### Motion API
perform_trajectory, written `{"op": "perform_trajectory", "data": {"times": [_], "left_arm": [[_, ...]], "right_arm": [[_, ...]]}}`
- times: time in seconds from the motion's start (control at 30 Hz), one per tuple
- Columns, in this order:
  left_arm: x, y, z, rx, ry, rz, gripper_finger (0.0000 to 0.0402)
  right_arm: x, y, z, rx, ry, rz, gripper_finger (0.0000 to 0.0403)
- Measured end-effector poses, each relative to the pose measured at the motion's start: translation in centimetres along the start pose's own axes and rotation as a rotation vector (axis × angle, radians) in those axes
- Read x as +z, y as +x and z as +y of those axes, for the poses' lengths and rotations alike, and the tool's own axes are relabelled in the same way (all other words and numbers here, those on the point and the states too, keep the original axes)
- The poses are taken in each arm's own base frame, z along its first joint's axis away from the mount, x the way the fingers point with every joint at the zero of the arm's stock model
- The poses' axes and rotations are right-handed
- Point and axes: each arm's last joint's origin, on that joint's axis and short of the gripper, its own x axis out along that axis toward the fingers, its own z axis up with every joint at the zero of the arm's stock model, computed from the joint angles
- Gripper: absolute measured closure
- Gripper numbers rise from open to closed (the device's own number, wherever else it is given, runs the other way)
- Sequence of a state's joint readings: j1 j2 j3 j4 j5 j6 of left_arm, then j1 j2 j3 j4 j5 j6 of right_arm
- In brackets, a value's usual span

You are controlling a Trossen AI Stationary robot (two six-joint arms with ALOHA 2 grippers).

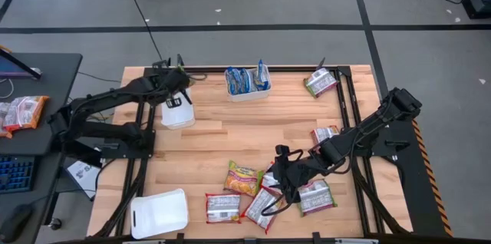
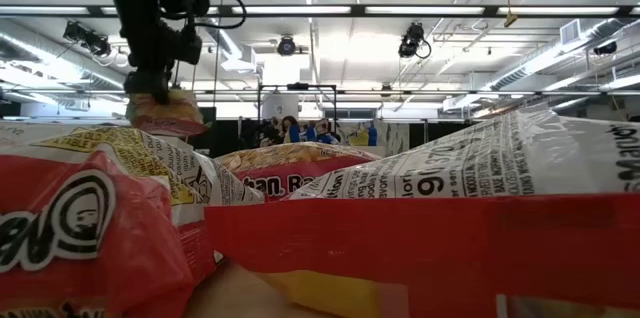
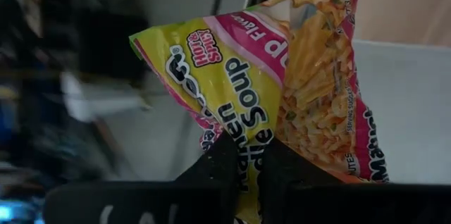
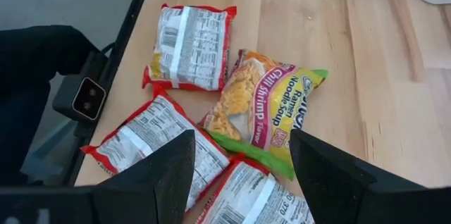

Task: Sort Maruchan noodles
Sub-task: Put the green noodle pack into the middle white bin

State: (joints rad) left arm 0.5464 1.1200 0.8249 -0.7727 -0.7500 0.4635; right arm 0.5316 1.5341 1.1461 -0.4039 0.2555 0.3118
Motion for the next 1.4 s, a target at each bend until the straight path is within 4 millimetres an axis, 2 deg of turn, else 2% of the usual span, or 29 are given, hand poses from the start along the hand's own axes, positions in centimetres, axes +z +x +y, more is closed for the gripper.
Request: {"op": "perform_trajectory", "data": {"times": [0.17, 0.23, 0.43, 0.67, 0.8, 0.9, 1.07, 1.27, 1.4], "left_arm": [[0.2, -0.4, -1.2, 0.130, 0.248, 0.099, 0.0366], [0.2, -0.4, -1.5, 0.162, 0.292, 0.134, 0.0366], [0.2, 0.3, -2.7, 0.193, 0.284, 0.140, 0.0366], [-1.9, 2.9, -4.9, 0.172, 0.302, 0.206, 0.0366], [-1.8, 3.2, -5.4, 0.142, 0.188, 0.145, 0.0361], [-1.3, 3.4, -5.3, 0.098, 0.108, 0.087, 0.0355], [-0.9, 3.9, -4.6, 0.090, 0.069, 0.054, 0.0353], [-0.9, 4.6, -4.2, 0.008, 0.020, 0.020, 0.0347], [-1.3, 5.0, -3.7, 0.005, 0.004, 0.049, 0.0319]], "right_arm": [[-0.1, 0.0, 0.0, -0.002, 0.011, 0.009, 0.0167], [-0.2, 0.0, 0.1, -0.002, 0.016, 0.017, 0.0167], [-0.6, -0.3, 1.1, 0.014, 0.012, 0.021, 0.0167], [-1.6, -0.3, 2.0, 0.007, 0.022, 0.029, 0.0167], [-1.6, -0.2, 1.9, 0.010, 0.009, 0.021, 0.0167], [-0.7, 0.1, 1.3, 0.046, -0.025, -0.029, 0.0167], [1.2, 0.7, -0.6, 0.167, -0.074, -0.113, 0.0167], [2.1, 1.1, -3.0, 0.158, -0.128, -0.156, 0.0159], [2.3, 1.2, -3.8, 0.136, -0.120, -0.156, 0.0148]]}}
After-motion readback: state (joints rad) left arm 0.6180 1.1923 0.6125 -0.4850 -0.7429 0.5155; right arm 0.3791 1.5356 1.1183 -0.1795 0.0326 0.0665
